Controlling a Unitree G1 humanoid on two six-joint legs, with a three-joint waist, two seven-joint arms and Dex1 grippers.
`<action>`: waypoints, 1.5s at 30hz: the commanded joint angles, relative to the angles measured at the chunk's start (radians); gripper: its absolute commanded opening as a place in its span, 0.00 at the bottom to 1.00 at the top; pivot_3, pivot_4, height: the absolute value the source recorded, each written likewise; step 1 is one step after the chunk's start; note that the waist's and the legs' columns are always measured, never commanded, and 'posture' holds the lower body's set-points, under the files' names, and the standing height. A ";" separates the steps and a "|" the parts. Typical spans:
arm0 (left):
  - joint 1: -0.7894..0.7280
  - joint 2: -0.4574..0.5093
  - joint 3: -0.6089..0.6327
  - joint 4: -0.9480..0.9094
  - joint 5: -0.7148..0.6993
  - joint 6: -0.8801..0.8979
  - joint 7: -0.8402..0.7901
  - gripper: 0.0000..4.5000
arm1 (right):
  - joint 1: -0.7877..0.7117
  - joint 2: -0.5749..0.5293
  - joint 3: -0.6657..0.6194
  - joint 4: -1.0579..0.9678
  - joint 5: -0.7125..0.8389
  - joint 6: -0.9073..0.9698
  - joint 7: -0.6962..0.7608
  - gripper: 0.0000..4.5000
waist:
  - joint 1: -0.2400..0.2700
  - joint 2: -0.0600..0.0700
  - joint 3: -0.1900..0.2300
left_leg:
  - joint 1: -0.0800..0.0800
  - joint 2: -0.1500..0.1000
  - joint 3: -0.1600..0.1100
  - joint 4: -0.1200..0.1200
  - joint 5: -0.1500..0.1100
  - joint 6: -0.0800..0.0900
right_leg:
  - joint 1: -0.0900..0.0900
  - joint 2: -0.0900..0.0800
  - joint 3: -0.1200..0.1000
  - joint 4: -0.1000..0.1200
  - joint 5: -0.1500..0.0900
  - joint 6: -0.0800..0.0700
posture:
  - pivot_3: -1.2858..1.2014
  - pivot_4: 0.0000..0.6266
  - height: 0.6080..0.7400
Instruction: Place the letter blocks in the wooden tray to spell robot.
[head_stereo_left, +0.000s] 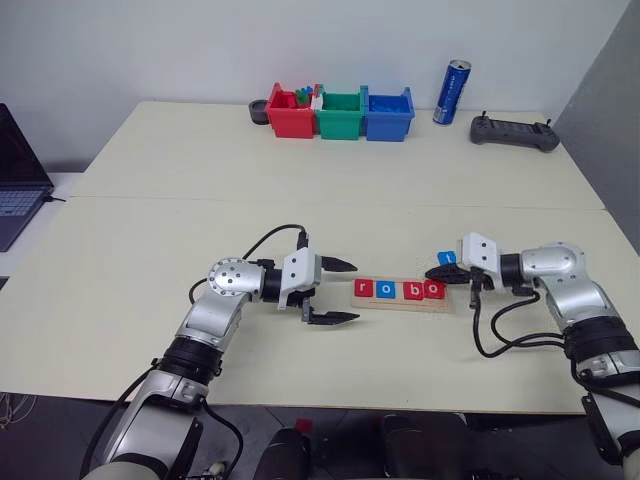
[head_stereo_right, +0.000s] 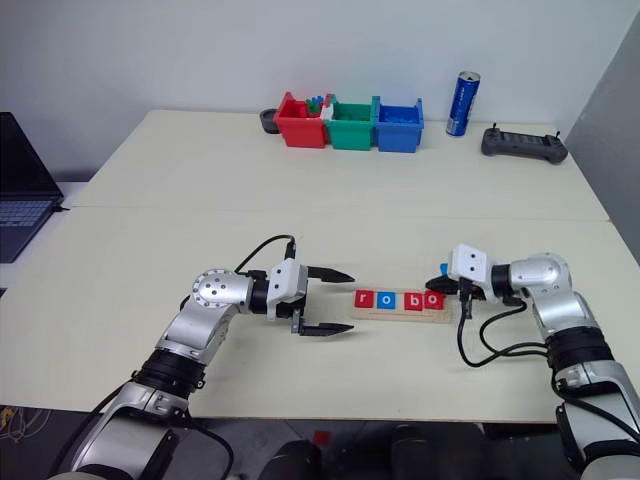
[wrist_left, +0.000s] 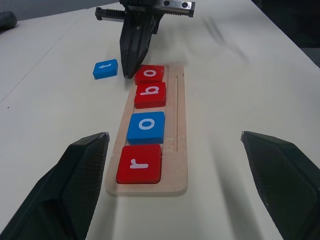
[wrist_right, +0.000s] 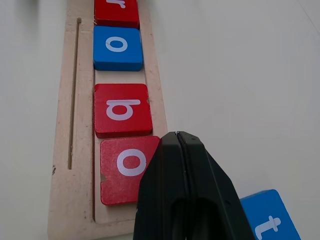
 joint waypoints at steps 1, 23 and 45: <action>-0.002 0.007 0.013 -0.030 -0.007 -0.003 0.005 1.00 | -0.022 -0.005 -0.005 -0.001 -0.005 -0.024 0.006 0.01 | 0.000 0.000 0.000 | 0.000 0.000 0.000 0.000 0.000 0.000 | 0.000 0.000 0.000 0.000 0.000 0.000 | 0.52 0.24 1.00; -0.013 -0.006 0.007 -0.010 -0.004 -0.015 0.003 1.00 | 0.033 -0.105 -0.055 -0.117 0.071 0.055 0.090 0.01 | 0.001 0.000 0.000 | 0.000 0.000 0.000 0.000 0.000 0.000 | 0.000 0.000 0.000 0.000 0.000 0.000 | 0.52 0.24 1.00; 0.033 0.020 0.016 -0.068 -0.011 0.001 0.009 1.00 | 0.072 -0.102 -0.022 -0.082 0.041 0.011 0.101 0.01 | 0.000 0.000 0.000 | 0.000 0.000 0.000 0.000 0.000 0.000 | 0.000 0.000 0.000 0.000 0.000 0.000 | 0.52 0.24 1.00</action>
